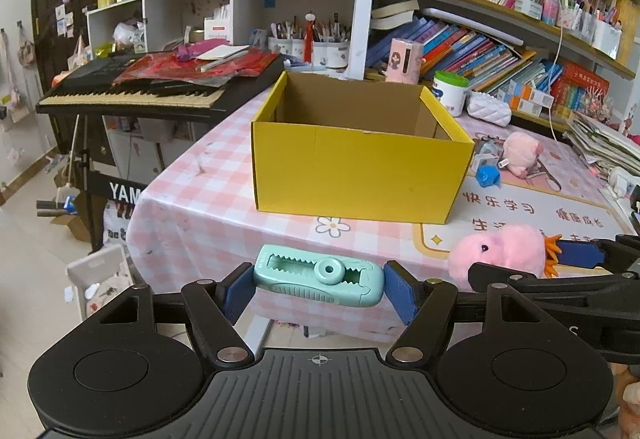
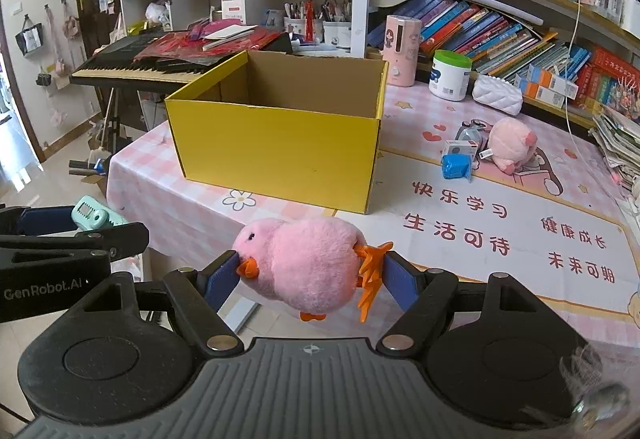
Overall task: Organize objects
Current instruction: 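Carry the chick and green dispenser toward the yellow box with both tools, then lower the chick and dispenser into the yellow box and open both tools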
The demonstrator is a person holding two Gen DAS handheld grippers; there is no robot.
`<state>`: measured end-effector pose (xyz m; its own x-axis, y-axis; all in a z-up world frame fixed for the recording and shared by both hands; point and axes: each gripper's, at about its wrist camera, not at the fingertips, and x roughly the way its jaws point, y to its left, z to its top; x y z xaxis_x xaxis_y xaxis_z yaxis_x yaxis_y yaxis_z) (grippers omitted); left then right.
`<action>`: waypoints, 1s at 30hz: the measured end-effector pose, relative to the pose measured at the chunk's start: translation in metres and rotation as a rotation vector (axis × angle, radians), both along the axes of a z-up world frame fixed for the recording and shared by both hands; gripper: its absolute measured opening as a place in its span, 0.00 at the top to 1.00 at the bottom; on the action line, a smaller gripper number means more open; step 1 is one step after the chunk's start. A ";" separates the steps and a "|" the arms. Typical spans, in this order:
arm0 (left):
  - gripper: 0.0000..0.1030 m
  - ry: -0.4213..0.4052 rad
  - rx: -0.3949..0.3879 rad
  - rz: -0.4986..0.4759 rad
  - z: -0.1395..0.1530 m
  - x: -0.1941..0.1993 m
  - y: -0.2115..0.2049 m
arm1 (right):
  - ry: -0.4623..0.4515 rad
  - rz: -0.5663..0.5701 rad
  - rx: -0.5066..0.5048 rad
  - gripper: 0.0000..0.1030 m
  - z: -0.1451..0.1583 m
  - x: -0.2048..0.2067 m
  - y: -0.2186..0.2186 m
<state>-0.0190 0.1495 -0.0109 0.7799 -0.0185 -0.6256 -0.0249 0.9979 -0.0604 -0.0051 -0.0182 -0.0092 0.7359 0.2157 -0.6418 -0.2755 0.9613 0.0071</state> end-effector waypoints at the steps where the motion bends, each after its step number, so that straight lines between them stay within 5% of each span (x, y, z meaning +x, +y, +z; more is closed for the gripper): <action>1: 0.32 0.000 0.000 0.003 0.000 0.001 0.000 | 0.001 0.002 0.000 0.27 0.000 0.002 0.000; 12: 0.32 -0.057 0.006 0.082 0.014 0.033 0.009 | -0.015 0.049 0.018 0.27 0.003 0.044 0.008; 22: 0.32 -0.172 0.022 0.151 0.041 0.093 0.007 | -0.210 0.091 0.055 0.27 0.035 0.108 0.005; 30: 0.32 -0.143 0.051 0.170 0.035 0.144 -0.007 | -0.239 0.063 0.072 0.27 0.045 0.184 -0.014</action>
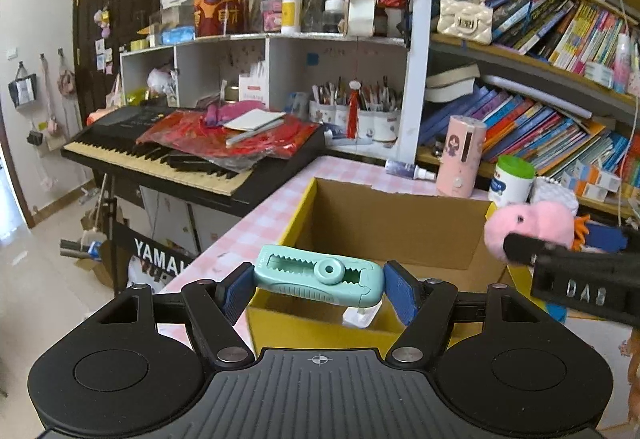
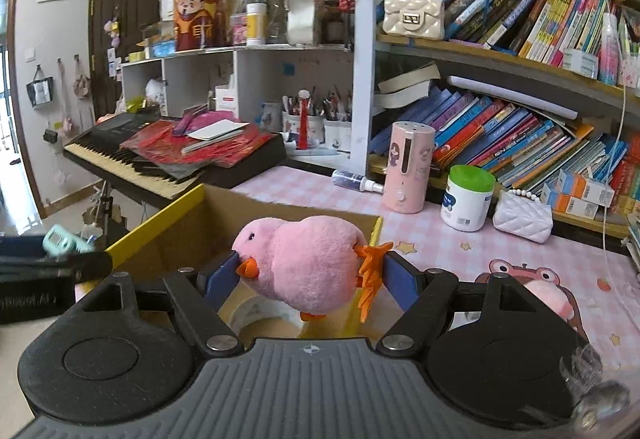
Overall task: Organize objects
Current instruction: 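Lower the chick and dispenser into the yellow box and open both tools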
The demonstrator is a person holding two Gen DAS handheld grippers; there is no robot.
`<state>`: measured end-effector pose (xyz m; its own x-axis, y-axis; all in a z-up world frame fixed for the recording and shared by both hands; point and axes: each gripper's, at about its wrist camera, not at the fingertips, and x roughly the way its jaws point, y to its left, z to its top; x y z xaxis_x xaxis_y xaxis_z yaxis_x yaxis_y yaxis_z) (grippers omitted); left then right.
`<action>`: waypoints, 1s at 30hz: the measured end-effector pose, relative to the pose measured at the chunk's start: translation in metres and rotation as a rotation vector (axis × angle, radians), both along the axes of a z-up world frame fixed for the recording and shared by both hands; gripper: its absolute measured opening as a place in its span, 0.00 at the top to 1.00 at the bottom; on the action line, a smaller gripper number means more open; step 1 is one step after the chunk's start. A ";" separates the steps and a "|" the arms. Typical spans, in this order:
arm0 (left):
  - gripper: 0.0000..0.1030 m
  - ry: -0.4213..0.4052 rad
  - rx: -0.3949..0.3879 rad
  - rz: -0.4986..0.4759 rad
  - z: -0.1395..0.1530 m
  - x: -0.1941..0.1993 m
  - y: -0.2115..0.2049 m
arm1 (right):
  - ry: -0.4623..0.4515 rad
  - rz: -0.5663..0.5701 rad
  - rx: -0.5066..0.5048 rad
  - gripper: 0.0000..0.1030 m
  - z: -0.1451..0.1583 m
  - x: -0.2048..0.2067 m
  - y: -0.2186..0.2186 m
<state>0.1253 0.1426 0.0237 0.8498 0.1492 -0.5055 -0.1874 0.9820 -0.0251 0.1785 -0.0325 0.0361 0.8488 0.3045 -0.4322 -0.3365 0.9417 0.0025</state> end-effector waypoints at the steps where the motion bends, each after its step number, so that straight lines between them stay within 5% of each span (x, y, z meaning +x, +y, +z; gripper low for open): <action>1: 0.32 0.007 0.006 -0.003 -0.002 0.006 -0.003 | 0.006 0.001 0.003 0.27 -0.001 0.008 -0.001; 13: 0.32 0.106 0.049 -0.020 -0.024 0.055 -0.021 | 0.093 0.097 0.013 0.26 -0.011 0.070 0.013; 22: 0.32 0.198 0.063 -0.042 -0.042 0.075 -0.030 | 0.285 0.188 -0.025 0.26 -0.034 0.119 0.036; 30: 0.31 0.245 0.064 -0.046 -0.050 0.082 -0.030 | 0.318 0.257 -0.060 0.26 -0.036 0.137 0.056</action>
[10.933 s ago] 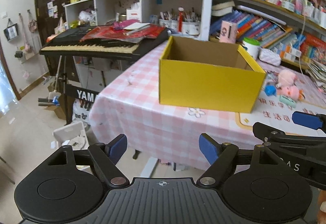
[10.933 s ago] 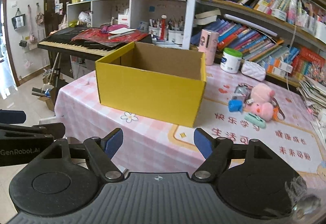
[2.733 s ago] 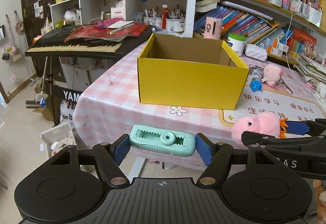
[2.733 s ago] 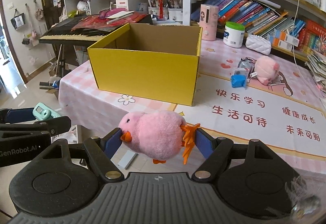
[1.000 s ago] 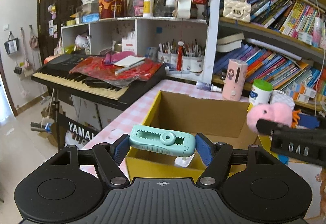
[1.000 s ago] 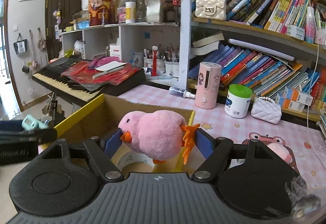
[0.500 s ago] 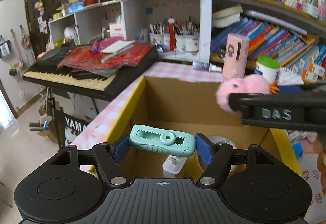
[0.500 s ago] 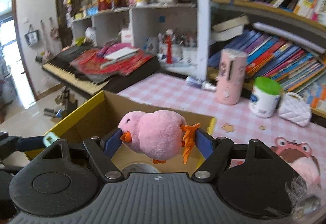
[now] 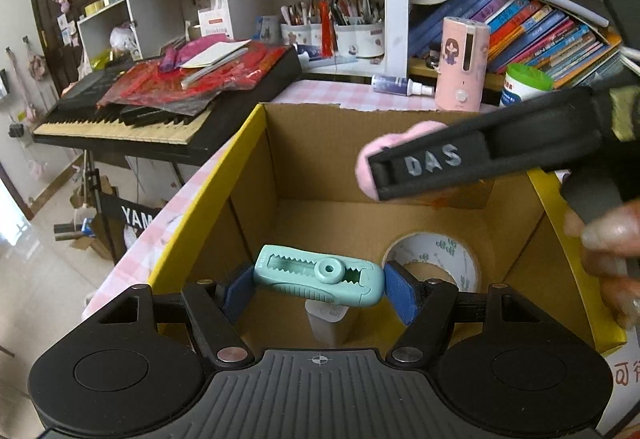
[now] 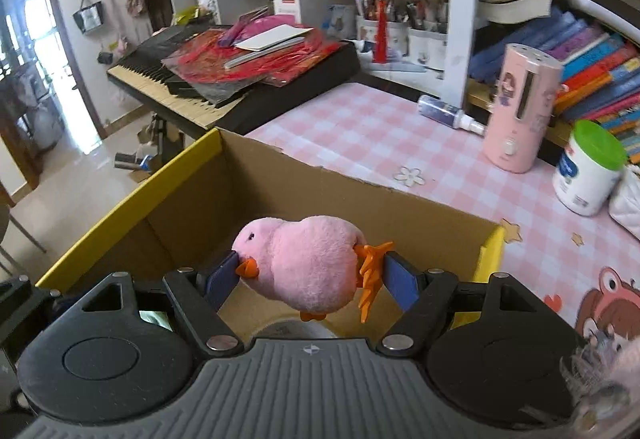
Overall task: Organize objects
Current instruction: 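Lower the chick and dispenser into the yellow box and open both tools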
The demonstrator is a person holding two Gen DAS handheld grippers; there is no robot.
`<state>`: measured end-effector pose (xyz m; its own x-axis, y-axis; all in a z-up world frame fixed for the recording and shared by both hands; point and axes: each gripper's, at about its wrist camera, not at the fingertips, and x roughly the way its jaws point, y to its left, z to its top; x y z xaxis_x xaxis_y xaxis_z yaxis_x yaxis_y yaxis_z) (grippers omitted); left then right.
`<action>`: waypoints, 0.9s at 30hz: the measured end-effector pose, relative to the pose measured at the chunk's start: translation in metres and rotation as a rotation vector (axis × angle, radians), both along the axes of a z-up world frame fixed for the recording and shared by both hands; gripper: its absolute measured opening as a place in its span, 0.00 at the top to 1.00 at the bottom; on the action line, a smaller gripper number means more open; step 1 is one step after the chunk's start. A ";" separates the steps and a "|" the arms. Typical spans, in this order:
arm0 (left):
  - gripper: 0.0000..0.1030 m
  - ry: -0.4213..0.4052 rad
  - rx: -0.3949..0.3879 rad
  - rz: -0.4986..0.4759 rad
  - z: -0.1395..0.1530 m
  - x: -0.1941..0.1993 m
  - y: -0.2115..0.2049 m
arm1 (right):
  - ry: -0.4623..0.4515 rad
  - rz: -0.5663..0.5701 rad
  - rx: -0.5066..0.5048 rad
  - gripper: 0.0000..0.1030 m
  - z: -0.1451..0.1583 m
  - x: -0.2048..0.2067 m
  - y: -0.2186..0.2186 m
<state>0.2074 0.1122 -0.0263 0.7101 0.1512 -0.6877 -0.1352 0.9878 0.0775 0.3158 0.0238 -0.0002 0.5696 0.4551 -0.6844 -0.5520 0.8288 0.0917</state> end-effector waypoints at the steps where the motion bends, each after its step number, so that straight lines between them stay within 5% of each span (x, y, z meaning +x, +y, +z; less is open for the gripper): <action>1: 0.31 0.001 -0.001 -0.001 0.000 0.000 0.000 | 0.002 0.007 -0.006 0.26 0.000 0.003 0.003; 19: 0.30 -0.030 -0.007 0.007 0.008 -0.012 0.009 | 0.090 0.036 -0.081 0.24 -0.015 0.016 0.028; 27: 0.22 -0.063 -0.009 0.015 0.015 -0.024 0.016 | 0.023 0.014 -0.035 0.18 0.003 -0.002 0.023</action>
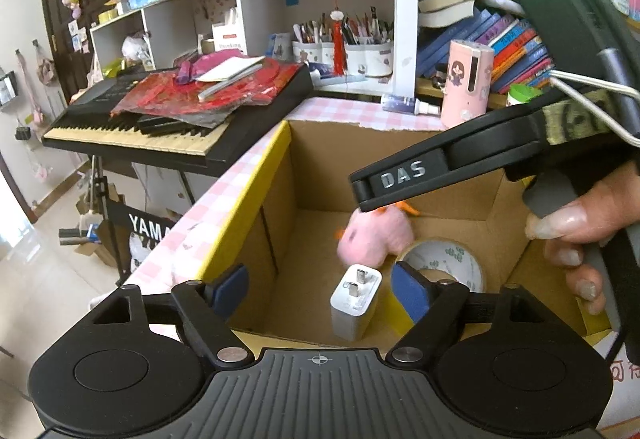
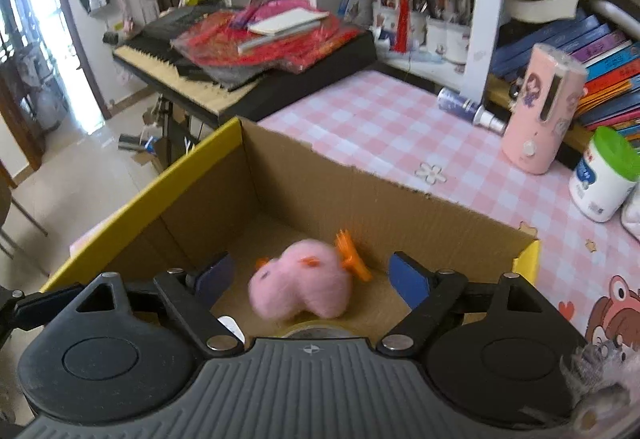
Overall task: Organize objects
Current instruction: 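Lower the chick and dispenser into the yellow box and open both tools, then withdraw both open tools from the box back toward the desk items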
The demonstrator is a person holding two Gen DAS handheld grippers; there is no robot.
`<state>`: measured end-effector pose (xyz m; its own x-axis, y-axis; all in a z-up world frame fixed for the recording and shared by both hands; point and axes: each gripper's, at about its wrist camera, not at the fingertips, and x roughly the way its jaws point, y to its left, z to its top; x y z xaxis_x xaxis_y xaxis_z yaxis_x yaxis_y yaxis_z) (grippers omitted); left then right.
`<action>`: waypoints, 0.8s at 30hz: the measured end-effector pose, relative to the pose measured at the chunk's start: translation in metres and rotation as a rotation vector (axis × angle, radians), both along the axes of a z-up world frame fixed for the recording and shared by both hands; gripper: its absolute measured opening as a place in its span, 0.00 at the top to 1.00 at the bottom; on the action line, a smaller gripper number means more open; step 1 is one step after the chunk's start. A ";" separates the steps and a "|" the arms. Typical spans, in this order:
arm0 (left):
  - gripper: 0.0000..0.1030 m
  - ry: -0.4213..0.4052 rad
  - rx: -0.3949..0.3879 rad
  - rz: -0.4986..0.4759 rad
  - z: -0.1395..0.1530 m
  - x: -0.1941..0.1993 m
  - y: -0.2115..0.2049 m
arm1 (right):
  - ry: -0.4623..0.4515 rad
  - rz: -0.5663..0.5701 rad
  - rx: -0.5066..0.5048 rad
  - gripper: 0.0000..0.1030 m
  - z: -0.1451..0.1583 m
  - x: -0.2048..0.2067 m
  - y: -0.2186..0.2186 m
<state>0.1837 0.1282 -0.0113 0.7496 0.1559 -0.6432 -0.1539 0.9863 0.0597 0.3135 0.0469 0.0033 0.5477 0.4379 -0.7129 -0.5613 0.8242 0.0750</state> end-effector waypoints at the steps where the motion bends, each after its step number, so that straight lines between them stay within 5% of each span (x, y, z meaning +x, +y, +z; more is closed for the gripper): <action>1: 0.21 -0.009 -0.001 0.004 0.002 -0.002 0.001 | -0.012 -0.013 0.011 0.18 0.003 -0.004 -0.002; 16: 0.16 -0.109 -0.025 0.075 0.024 -0.056 0.029 | -0.340 -0.260 0.129 0.17 0.048 -0.099 -0.056; 24: 0.16 -0.122 -0.035 0.096 0.025 -0.088 0.042 | -0.380 -0.353 0.121 0.17 0.043 -0.157 -0.071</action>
<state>0.0956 0.1703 0.0135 0.8054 0.2098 -0.5543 -0.2516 0.9678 0.0007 0.1565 -0.0240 0.0466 0.8867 0.2468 -0.3909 -0.2571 0.9660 0.0266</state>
